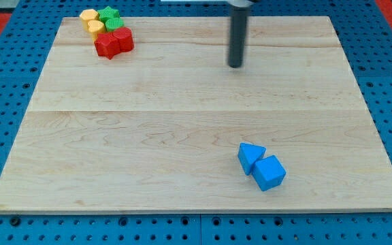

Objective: Move your arm towards blue cube

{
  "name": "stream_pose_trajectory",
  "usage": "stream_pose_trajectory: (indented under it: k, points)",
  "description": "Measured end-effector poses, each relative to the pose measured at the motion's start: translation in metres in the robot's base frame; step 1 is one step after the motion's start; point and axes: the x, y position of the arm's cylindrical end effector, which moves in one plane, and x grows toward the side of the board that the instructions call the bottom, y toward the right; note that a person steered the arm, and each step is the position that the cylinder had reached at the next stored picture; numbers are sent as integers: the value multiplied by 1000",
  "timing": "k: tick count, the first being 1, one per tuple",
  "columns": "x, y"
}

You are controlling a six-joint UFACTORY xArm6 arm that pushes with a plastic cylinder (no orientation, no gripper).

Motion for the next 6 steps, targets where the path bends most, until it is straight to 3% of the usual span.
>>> stream_pose_trajectory:
  k: [2,3,4,6]
  points:
    - [90,116]
    - [122,118]
    - [123,118]
    - [217,115]
